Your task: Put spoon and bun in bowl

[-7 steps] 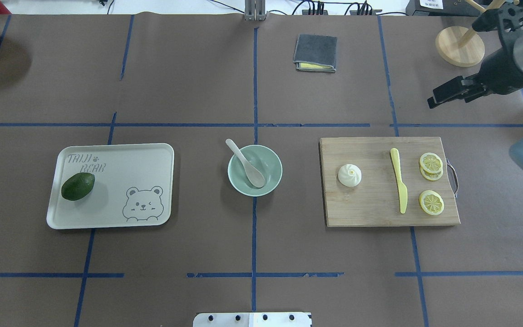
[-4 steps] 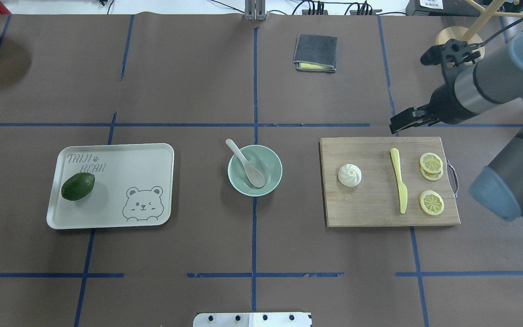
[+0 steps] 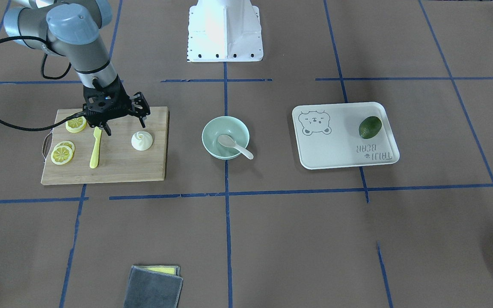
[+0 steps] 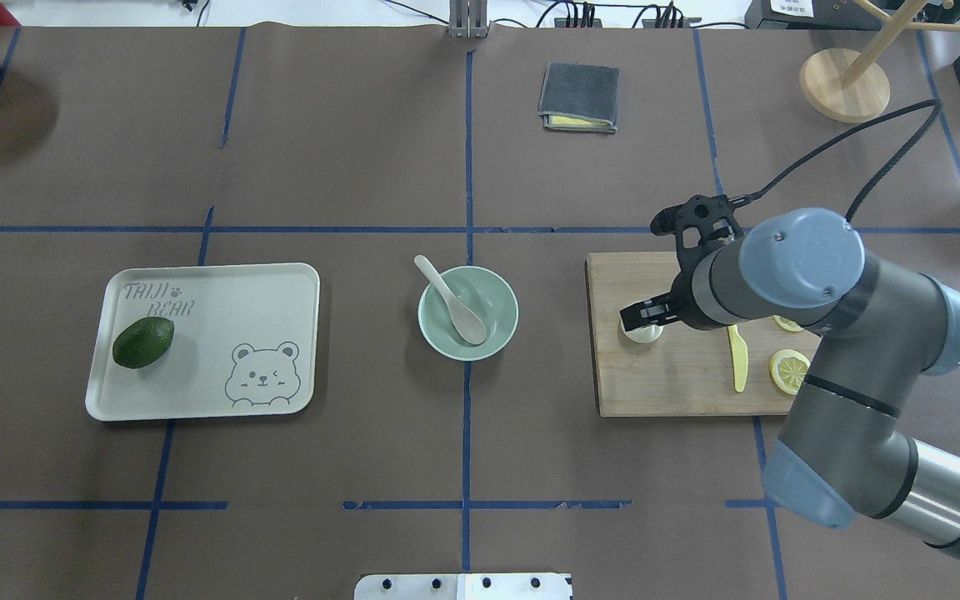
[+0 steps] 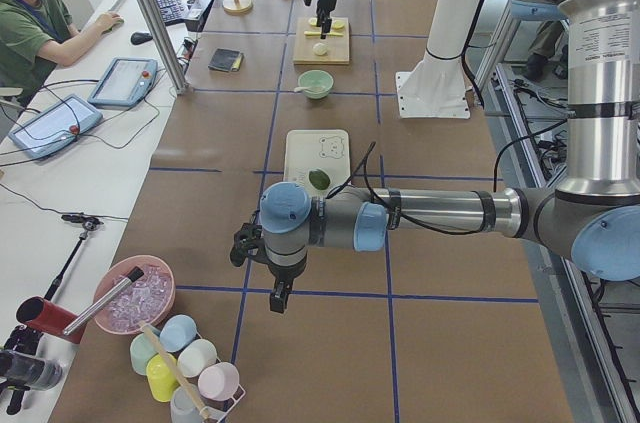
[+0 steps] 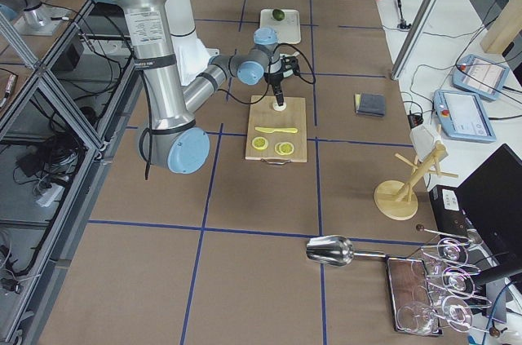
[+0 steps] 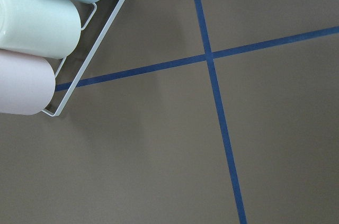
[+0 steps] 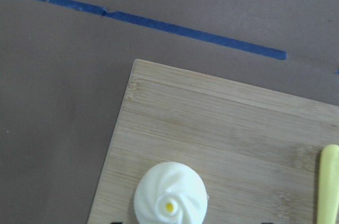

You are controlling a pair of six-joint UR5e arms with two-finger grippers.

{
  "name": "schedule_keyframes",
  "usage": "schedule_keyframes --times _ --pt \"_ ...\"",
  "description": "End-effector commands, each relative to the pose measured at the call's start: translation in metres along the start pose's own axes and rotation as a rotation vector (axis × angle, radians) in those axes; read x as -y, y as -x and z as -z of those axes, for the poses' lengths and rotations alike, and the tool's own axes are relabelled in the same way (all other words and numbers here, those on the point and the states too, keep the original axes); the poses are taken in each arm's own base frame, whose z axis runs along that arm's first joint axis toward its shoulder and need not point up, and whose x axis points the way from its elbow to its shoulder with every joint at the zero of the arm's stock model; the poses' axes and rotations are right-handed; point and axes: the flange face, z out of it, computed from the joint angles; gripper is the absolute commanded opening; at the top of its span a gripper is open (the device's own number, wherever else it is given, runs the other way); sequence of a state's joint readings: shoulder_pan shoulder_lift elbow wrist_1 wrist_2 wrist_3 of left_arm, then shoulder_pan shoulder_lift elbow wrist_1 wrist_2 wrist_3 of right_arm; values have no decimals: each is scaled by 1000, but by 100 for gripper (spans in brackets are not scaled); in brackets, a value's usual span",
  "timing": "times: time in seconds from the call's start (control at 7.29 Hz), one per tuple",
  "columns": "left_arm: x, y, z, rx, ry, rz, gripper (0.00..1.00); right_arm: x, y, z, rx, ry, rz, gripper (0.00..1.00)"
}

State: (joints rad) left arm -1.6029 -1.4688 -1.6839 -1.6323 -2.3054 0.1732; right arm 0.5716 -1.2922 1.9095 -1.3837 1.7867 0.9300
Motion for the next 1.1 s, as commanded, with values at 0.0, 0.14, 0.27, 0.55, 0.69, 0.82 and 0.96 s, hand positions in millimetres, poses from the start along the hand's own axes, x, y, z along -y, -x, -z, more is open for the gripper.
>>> schedule_keyframes --times 0.0,0.14,0.27,0.55,0.69,0.82,0.96 --pt "1 -1 1 0 -3 -3 100 -2 20 -33 -33 18 6 81" --pt "1 -1 1 -1 -3 -3 100 -2 18 -36 -46 14 6 71" --pt "1 -3 1 -17 -7 -4 100 -3 15 -37 -50 17 4 48" --pt "2 -3 2 -22 -9 -5 100 -2 17 -35 -45 17 6 0" --pt "2 -3 2 -22 -9 -5 100 -1 20 -32 -39 11 6 0" --pt "2 -4 2 -22 -10 -6 100 6 33 -20 -16 -7 6 0" --pt "3 -6 4 -21 -15 -10 100 17 56 -7 20 -28 -26 0"
